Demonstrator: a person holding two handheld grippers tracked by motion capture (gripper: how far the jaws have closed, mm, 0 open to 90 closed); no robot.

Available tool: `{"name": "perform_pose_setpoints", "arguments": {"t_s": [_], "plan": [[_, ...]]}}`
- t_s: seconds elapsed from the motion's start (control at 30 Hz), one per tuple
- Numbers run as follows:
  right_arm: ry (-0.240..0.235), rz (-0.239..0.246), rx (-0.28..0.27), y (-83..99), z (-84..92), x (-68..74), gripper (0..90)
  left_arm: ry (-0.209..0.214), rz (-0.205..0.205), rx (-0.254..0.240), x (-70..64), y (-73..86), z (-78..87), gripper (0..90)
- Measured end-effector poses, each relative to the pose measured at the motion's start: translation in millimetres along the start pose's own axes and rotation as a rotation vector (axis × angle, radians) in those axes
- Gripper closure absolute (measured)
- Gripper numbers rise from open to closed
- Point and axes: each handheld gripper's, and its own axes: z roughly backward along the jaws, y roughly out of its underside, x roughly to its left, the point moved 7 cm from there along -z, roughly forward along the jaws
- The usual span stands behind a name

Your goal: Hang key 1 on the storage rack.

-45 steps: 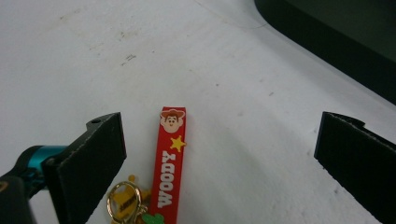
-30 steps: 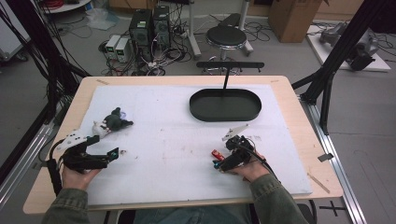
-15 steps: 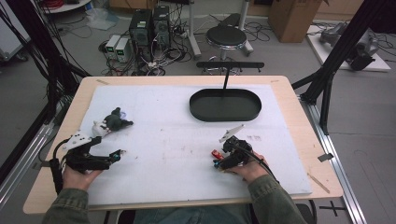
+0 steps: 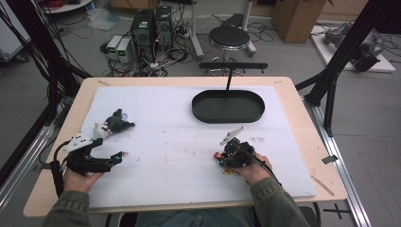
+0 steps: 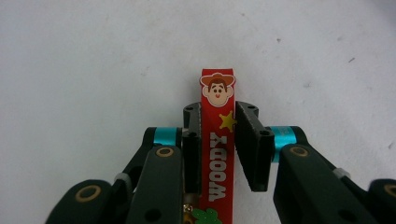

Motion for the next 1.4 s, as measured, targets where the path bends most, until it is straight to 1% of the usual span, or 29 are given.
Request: {"name": "perform_pose_setpoints", "arguments": {"t_s": [0.03, 0.07, 0.1, 0.13, 0.2, 0.23, 0.27, 0.3, 0.37, 0.4, 0.43, 0.47, 0.5, 0.53, 0.57, 0.6, 0.63, 0.73, 0.77, 0.83, 0.93, 0.97, 1.03, 1.17, 1.2, 1.27, 1.3, 1.4], "plan": [[0.001, -0.002, -0.003, -0.3, 0.3, -0.3, 74.3, 0.0, 0.001, 0.0, 0.0, -0.1, 0.1, 1.8], [-0.009, -0.022, -0.017, -1.0, 3.5, -1.0, 74.9, 0.0, 0.0, -0.001, 0.1, -0.1, 0.2, 1.7], [-0.009, -0.022, -0.017, -1.0, 3.5, -1.0, 74.9, 0.001, 0.0, -0.001, 0.1, -0.1, 0.2, 1.7], [-0.021, -0.037, -0.023, -1.2, 5.3, -1.2, 75.0, 0.001, 0.001, -0.001, 0.0, -0.1, 0.2, 1.7], [-0.026, -0.051, -0.04, -1.3, 9.8, -3.7, 75.1, 0.001, 0.0, -0.002, -0.1, -0.1, 0.1, 1.7], [-0.036, -0.067, -0.069, -2.3, 16.5, -6.0, 75.1, 0.001, 0.001, -0.003, -0.4, -0.1, -0.2, 1.7], [-0.036, -0.067, -0.069, -2.3, 16.5, -6.0, 75.1, 0.001, 0.002, -0.003, -0.5, -0.2, -0.2, 1.7], [-0.042, -0.082, -0.078, -2.7, 21.1, -6.0, 75.2, 0.002, 0.002, -0.003, -0.6, -0.2, -0.4, 1.8], [-0.059, -0.107, -0.161, -8.1, 40.9, -8.6, 75.2, 0.001, 0.001, -0.001, -0.2, 0.0, -0.3, 1.8], [-0.077, -0.129, -0.223, -12.1, 55.6, -10.8, 75.3, 0.001, 0.001, -0.002, -0.1, -0.2, 0.0, 1.7], [-0.077, -0.129, -0.223, -12.1, 55.6, -10.8, 75.3, -0.001, 0.0, -0.006, 0.2, -0.6, 0.4, 1.7], [-0.087, -0.139, -0.248, -14.0, 62.9, -12.2, 75.4, -0.002, 0.001, -0.008, 0.1, -0.8, 0.7, 1.7], [-0.105, -0.15, -0.288, -16.8, 74.3, -14.5, 75.4, -0.005, 0.005, -0.016, 0.0, -1.4, 1.4, 1.8], [-0.105, -0.15, -0.288, -16.8, 74.3, -14.5, 75.4, -0.006, 0.003, -0.016, 0.3, -1.5, 1.9, 1.8], [-0.11, -0.159, -0.298, -17.5, 81.9, -16.1, 75.4, -0.007, 0.003, -0.017, 0.5, -1.6, 2.2, 1.7], [-0.11, -0.159, -0.298, -17.5, 81.9, -16.1, 75.4, -0.007, 0.003, -0.018, 0.6, -1.7, 2.3, 1.7], [-0.106, -0.156, -0.307, -17.9, 86.3, -17.5, 75.4, -0.007, 0.002, -0.017, 0.7, -1.6, 2.3, 1.8], [-0.099, -0.169, -0.338, -19.1, 96.8, -20.8, 75.3, -0.004, 0.005, -0.017, 0.2, -1.5, 1.7, 1.7], [-0.096, -0.182, -0.339, -19.2, 99.1, -21.0, 75.3, -0.004, 0.006, -0.017, 0.0, -1.6, 1.7, 1.7], [-0.094, -0.184, -0.357, -20.7, 104.1, -23.7, 75.3, -0.003, 0.005, -0.017, 0.3, -1.6, 2.0, 1.7], [-0.091, -0.2, -0.381, -23.5, 112.0, -26.8, 75.2, -0.004, 0.006, -0.017, 0.6, -1.6, 2.1, 1.7], [-0.092, -0.218, -0.392, -25.8, 117.7, -30.1, 75.2, -0.004, 0.005, -0.017, 0.7, -1.6, 2.1, 1.8], [-0.087, -0.221, -0.393, -26.8, 119.4, -31.0, 75.2, -0.003, 0.005, -0.022, 0.7, -2.0, 2.1, 1.7], [-0.077, -0.229, -0.406, -33.1, 129.9, -34.9, 75.2, -0.002, 0.006, -0.022, 0.9, -2.0, 2.2, 1.7], [-0.072, -0.234, -0.422, -36.7, 135.7, -37.0, 75.2, -0.003, 0.007, -0.022, 0.8, -2.1, 2.2, 1.7], [-0.067, -0.235, -0.431, -38.1, 137.7, -38.0, 75.2, -0.004, 0.006, -0.022, 0.8, -2.0, 2.0, 1.7], [-0.053, -0.231, -0.463, -43.0, 143.5, -40.0, 75.2, -0.004, 0.005, -0.022, 0.8, -2.0, 2.0, 1.8], [-0.049, -0.236, -0.483, -46.6, 147.5, -40.8, 75.3, -0.01, -0.001, -0.04, 0.1, -3.9, 3.4, 1.7]]}}
